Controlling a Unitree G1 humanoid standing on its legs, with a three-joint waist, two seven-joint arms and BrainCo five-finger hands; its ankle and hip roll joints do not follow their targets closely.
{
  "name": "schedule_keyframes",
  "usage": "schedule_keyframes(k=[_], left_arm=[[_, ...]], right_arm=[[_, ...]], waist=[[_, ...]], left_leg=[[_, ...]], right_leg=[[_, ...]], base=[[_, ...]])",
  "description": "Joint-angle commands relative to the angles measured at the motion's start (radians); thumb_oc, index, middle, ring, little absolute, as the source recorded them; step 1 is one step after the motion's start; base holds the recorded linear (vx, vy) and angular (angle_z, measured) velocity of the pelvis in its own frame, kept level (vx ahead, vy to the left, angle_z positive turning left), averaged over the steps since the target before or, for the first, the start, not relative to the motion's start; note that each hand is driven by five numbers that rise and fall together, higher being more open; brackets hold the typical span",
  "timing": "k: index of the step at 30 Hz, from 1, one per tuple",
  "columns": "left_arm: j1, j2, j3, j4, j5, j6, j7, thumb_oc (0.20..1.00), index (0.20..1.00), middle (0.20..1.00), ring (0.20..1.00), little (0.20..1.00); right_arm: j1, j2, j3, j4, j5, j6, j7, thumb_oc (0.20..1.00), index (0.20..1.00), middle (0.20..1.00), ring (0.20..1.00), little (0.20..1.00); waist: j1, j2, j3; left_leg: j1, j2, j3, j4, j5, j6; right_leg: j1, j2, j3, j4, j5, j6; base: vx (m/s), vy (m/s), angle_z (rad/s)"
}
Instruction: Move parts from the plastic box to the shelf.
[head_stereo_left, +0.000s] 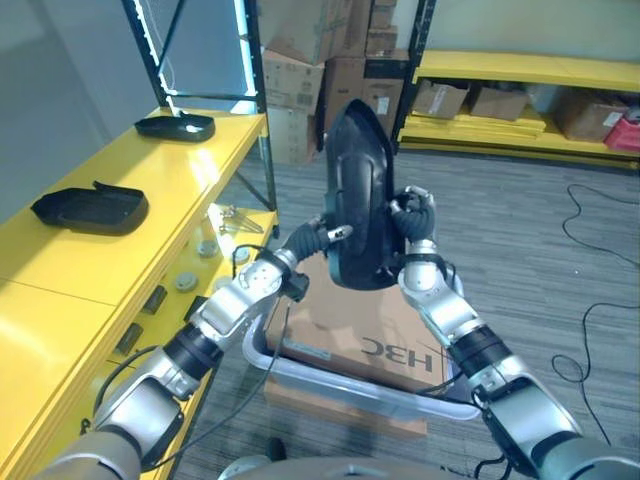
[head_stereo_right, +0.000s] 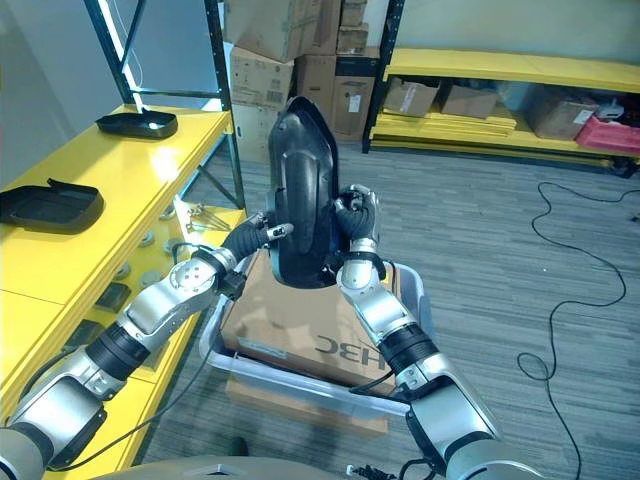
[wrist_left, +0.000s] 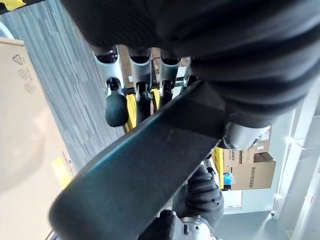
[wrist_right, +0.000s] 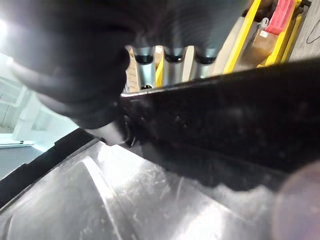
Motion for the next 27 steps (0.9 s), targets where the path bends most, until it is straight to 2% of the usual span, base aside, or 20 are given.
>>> schedule_keyframes(k=[1,4,5,6,7,13,18,27], left_arm=[[-0.112,-0.068,-0.001,-0.002,0.033,-0.124,-0.008,0.2,0.2,0.2,0.2,0.2],[-0.113,-0.068,-0.001,0.006,0.059,-0.136,0.004,0.2,0.2,0.2,0.2,0.2],[-0.112,-0.067,0.001,0.004,0.065,-0.141,0.011,0.2,0.2,0.2,0.2,0.2],[-0.112,-0.065,0.002,0.003,0.067,-0.142,0.015,0.2,0.2,0.2,0.2,0.2],[-0.11,-0.062,0.003,-0.001,0.057,-0.144,0.026,0.2,0.2,0.2,0.2,0.2],[-0.092,-0.056,0.021,-0.012,0.048,-0.157,0.045,0.2,0.2,0.2,0.2,0.2],[-0.077,-0.054,0.045,-0.018,0.045,-0.186,0.096,0.2,0.2,0.2,0.2,0.2],[-0.031,-0.009,0.135,-0.061,0.024,-0.207,0.173,0.2,0.2,0.2,0.2,0.2]], right_arm=[[-0.134,-0.003,0.013,0.01,0.0,-0.02,-0.032,0.2,0.2,0.2,0.2,0.2],[-0.136,-0.002,0.012,0.006,0.014,-0.015,-0.037,0.2,0.2,0.2,0.2,0.2],[-0.133,0.0,0.011,0.004,0.022,-0.021,-0.04,0.235,0.235,0.235,0.235,0.235],[-0.131,0.001,0.01,0.0,0.028,-0.023,-0.041,0.555,0.555,0.555,0.555,0.555],[-0.126,0.002,0.005,-0.01,0.038,-0.022,-0.042,1.0,1.0,1.0,1.0,1.0],[-0.102,0.015,-0.02,-0.04,0.107,-0.021,-0.01,1.0,1.0,1.0,1.0,1.0],[-0.069,0.032,-0.049,-0.062,0.228,-0.024,0.039,1.0,1.0,1.0,1.0,1.0],[0.013,0.003,-0.117,-0.133,0.212,-0.029,0.05,1.0,1.0,1.0,1.0,1.0]], waist=[[0.042,0.0,-0.041],[0.041,-0.001,-0.043],[0.041,-0.001,-0.042],[0.04,-0.001,-0.041],[0.039,-0.001,-0.041],[0.039,-0.002,-0.043],[0.037,-0.005,-0.041],[0.034,-0.008,-0.036]], left_leg=[[0.056,0.091,0.029,0.064,-0.135,-0.055],[0.057,0.091,0.028,0.062,-0.134,-0.055],[0.058,0.092,0.029,0.061,-0.134,-0.055],[0.059,0.092,0.029,0.061,-0.134,-0.056],[0.06,0.092,0.028,0.06,-0.134,-0.055],[0.065,0.091,0.029,0.055,-0.133,-0.057],[0.066,0.09,0.027,0.054,-0.133,-0.057],[0.067,0.091,0.026,0.052,-0.13,-0.058]], right_leg=[[-0.113,-0.046,-0.01,-0.03,0.118,0.057],[-0.112,-0.044,-0.009,-0.031,0.117,0.056],[-0.112,-0.044,-0.008,-0.031,0.117,0.056],[-0.112,-0.043,-0.008,-0.03,0.117,0.055],[-0.112,-0.043,-0.007,-0.03,0.117,0.055],[-0.109,-0.041,-0.007,-0.033,0.117,0.054],[-0.11,-0.042,-0.007,-0.033,0.118,0.053],[-0.109,-0.041,-0.01,-0.032,0.117,0.052]], base=[[0.0,0.0,0.0],[0.0,0.0,0.0],[0.0,0.0,0.0],[0.0,0.0,0.0],[0.0,0.0,0.0],[0.0,0.0,0.0],[0.0,0.0,0.0],[0.0,0.0,0.0]])
